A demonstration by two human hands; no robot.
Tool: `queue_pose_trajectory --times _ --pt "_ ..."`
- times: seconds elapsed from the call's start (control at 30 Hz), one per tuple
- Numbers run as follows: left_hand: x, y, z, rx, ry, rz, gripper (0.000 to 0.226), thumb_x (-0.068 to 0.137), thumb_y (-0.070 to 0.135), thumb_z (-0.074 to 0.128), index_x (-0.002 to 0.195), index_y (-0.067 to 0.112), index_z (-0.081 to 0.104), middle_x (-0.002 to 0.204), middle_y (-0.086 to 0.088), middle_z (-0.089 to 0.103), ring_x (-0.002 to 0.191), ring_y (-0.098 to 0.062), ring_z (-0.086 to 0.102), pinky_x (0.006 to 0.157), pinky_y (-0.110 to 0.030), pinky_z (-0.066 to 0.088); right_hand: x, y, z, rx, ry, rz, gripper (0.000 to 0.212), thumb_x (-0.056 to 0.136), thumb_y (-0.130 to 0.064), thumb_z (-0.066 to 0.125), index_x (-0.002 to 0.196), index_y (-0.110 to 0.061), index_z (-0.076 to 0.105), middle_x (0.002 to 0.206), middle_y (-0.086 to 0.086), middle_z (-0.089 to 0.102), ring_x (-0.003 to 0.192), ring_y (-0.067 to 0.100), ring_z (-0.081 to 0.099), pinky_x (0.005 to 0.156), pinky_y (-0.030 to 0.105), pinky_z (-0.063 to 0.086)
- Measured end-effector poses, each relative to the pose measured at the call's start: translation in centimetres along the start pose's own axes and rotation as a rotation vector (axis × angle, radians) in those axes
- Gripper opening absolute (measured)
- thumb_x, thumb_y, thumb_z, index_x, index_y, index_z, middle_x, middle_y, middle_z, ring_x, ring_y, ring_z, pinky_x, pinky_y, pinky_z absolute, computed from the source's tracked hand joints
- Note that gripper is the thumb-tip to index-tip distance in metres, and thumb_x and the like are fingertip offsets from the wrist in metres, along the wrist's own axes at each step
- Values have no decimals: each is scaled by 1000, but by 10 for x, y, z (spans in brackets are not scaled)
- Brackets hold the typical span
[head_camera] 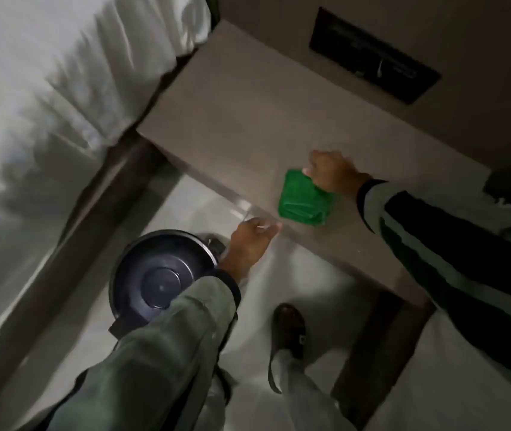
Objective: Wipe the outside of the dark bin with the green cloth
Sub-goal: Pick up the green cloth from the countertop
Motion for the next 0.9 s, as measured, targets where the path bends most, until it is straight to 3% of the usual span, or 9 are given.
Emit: queue_pose_trajectory --times 0.17,0.27,0.37,0.47,0.53,0.63,0.73,0.8,0.9 --pt "7 -30 36 -467 -146 -193 72 79 49 76 139 19 47 107 2 66 103 -19 65 86 -38 58 -7 4 31 102 -56 69 56 80 -49 65 116 -7 61 125 17 63 117 33 58 99 42 42" --pt "0 -47 36 -624 -77 -236 82 78 47 78 144 21 38 126 -6 62 114 -21 62 96 -42 54 -35 -9 44 416 -176 49 41 80 -36 73 102 -1 68 99 13 70 92 26 67 83 37 51" --pt "-8 -71 22 -705 -25 -270 90 76 45 80 148 23 32 133 -5 58 122 -21 58 95 -39 51 -73 -29 70 780 -365 31 31 86 -21 69 106 2 67 105 21 71 91 31 70 85 44 56" --pt "-15 -92 2 -767 -65 -193 50 84 29 75 129 12 62 115 -6 76 104 -22 71 76 -28 57 -99 -38 103 928 -364 108 35 87 -20 68 111 5 64 113 28 68 104 39 67 93 52 54" --pt "-22 -104 -10 -742 -10 -155 24 88 14 69 111 6 73 99 -9 79 87 -20 75 70 -27 61 -112 -46 131 879 -290 189 38 86 -21 70 113 4 62 114 25 68 105 37 66 93 51 54" --pt "-31 -121 -12 -611 94 -213 23 86 6 70 106 -7 70 90 -13 75 66 -11 73 59 -21 58 -136 -53 175 702 -176 338 44 85 -23 69 122 -5 56 121 17 65 110 32 63 93 38 52" --pt "-38 -131 -4 -507 87 -229 9 78 7 79 81 11 72 71 1 73 65 -13 70 54 -15 53 -160 -54 219 986 -133 595 42 87 -17 66 125 -9 51 128 20 57 111 33 60 93 41 54" --pt "-41 -140 -1 -223 122 -182 19 69 19 87 71 26 69 86 3 72 86 -16 67 74 -19 56 -180 -63 247 1342 -229 731 18 94 -19 54 110 -11 58 111 19 66 93 26 65 78 36 56" --pt "-56 -136 2 170 89 -31 35 64 55 81 80 28 66 117 -4 61 110 -23 59 103 -41 47 -201 -72 269 1864 -355 842 61 94 -61 30 99 -12 65 68 4 72 63 13 66 67 25 51"
Point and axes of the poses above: each hand's wrist, its own x-axis towards the middle knuckle, its own z-axis out of the palm, y = z × x, the point moved 6 cm from there along x, towards the middle knuckle
